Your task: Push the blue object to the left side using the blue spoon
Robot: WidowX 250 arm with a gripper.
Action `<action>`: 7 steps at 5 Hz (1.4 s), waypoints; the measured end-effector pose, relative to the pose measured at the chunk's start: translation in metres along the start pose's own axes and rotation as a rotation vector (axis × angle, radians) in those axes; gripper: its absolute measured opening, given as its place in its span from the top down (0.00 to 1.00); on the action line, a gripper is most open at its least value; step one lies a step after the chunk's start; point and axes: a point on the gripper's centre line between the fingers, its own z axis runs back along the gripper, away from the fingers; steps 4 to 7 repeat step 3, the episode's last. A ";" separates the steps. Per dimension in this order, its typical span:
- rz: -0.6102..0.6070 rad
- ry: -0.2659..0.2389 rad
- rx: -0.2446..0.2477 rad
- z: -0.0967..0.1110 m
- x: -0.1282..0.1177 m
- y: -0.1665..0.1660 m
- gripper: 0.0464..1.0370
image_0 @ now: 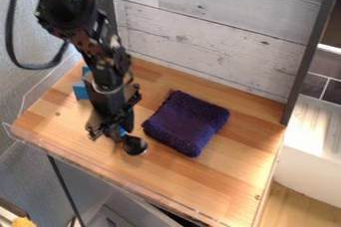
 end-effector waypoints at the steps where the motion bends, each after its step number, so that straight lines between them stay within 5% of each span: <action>1: 0.002 -0.032 0.001 -0.001 0.002 -0.001 0.36; 2: -0.004 -0.031 0.013 -0.001 -0.002 -0.001 0.07; 7: 0.012 -0.021 0.042 0.000 -0.004 0.001 0.03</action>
